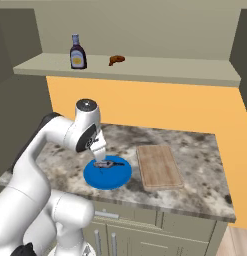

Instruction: Pick the fish from the plate and place it on the cutting board. Then pick the condiment bottle from the cabinet and place it next to the cutting board.

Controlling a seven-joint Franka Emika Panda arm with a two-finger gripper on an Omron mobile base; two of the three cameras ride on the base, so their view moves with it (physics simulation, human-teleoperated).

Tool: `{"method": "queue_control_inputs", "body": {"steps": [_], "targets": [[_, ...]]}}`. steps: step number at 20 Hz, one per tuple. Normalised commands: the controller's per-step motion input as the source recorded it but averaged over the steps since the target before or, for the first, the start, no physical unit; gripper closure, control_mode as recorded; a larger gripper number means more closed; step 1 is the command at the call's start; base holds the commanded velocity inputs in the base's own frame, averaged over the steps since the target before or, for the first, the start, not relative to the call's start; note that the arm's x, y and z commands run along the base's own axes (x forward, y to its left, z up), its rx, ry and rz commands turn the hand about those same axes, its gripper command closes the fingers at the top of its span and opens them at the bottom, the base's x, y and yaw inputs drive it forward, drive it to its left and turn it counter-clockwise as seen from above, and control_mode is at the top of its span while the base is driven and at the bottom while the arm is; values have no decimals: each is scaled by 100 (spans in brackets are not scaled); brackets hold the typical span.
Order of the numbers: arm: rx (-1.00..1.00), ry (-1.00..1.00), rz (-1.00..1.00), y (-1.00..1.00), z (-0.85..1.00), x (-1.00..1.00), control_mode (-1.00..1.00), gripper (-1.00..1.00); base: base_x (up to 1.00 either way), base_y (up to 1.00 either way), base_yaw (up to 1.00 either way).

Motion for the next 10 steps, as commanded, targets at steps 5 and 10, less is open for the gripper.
{"method": "queue_control_inputs", "body": {"steps": [5, 10], "targets": [[0, 0, -4, -9, -15, 1, -100, -100, 0, 0, 0], [0, 0, -3, -5, -20, 5, -100, -100, 0, 0, 0]]}}
